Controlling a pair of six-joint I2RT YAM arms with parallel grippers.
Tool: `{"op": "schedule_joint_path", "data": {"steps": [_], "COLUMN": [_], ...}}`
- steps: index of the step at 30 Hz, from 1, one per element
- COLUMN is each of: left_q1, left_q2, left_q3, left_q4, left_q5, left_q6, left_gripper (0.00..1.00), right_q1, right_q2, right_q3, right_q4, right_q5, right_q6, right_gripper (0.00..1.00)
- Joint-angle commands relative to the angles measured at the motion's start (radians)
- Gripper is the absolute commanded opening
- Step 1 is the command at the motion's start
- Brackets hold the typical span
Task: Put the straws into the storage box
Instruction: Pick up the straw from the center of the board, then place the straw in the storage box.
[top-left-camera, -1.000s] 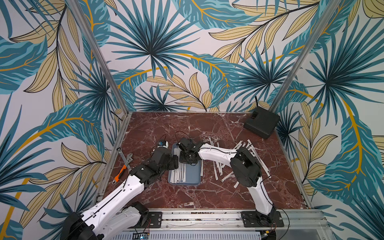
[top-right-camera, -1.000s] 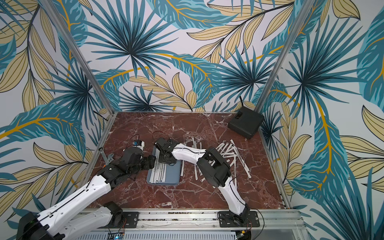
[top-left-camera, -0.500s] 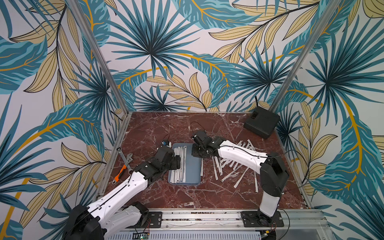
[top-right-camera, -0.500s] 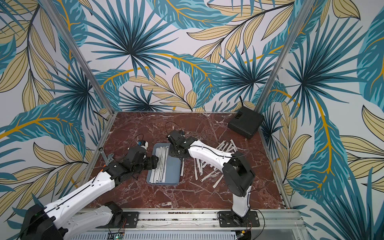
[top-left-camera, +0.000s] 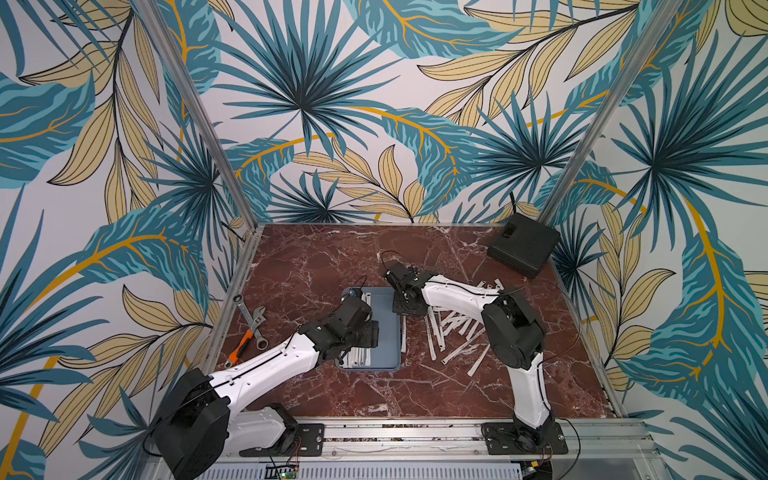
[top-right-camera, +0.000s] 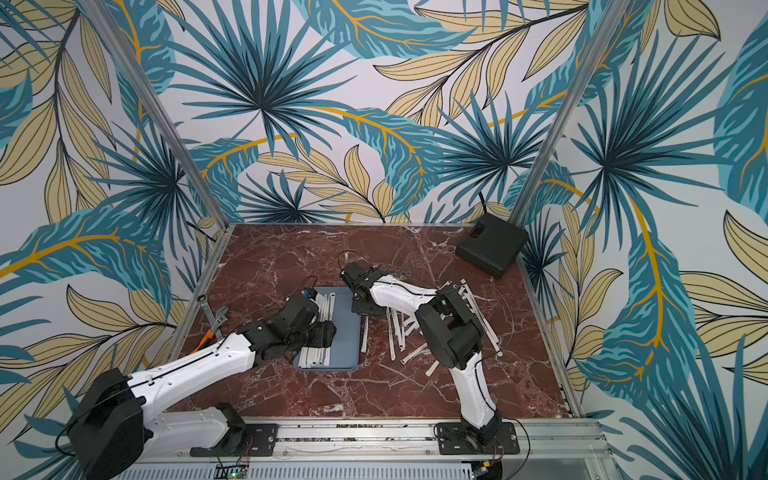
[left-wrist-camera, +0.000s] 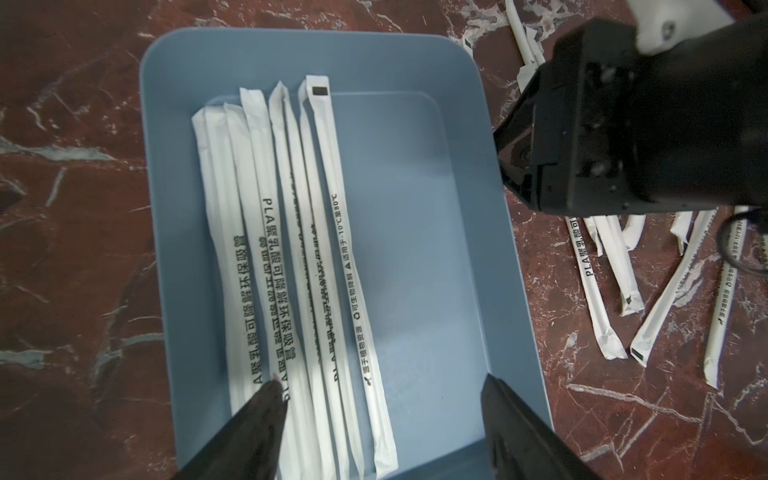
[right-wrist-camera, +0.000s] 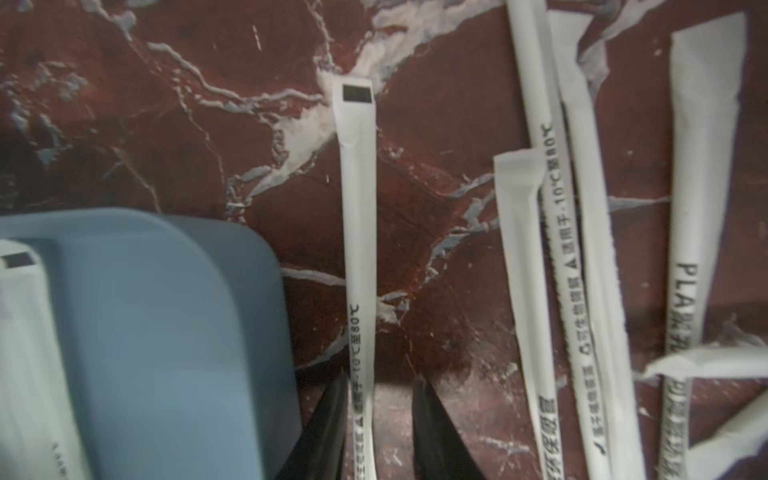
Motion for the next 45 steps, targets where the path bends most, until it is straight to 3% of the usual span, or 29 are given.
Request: {"op": "schedule_joint_path", "data": {"steps": [1,9,14,18,22,28,45], "left_q1": [-0.002,0.011,0.097,0.165,0.176,0.176,0.176], "left_q2": [-0.01,-0.04,-0.162,-0.263,-0.256,-0.222,-0.2], "left_q3": [0.019,0.032,0.019,-0.009,-0.008,-0.003,-0.021], "left_q4": [0.012,-0.031,-0.102,-0.105,-0.11,-0.109,-0.067], "left_q5": [-0.007,-0.042,-0.083,-0.106,-0.091,-0.012,0.021], "left_q6": [-0.007,0.013,0.043,0.096,0.087,0.053,0.036], "left_gripper": [0.79,0.79,0.8,0.8,0.8,0.8,0.8], "right_q1": [-0.002,-0.022,0.001,0.081,0.164,0.178,0.182], "right_q2": [0.024,-0.027,-0.181,-0.23,-0.154,0.007,0.13], "right_q3": [0.015,-0.059,-0.077,-0.037,0.069,0.194,0.195], "right_q4": [-0.02,0.004,-0.054,-0.1,-0.084,-0.061,-0.022], "right_q5": [0.008,-0.009,-0.008,-0.018,-0.045,-0.065,-0.13], "right_q6": [-0.004,0.011,-0.007,0.004,0.038,0.059,0.098], "right_gripper": [0.26,0.13,0.13,0.12,0.13,0.12,0.13]}}
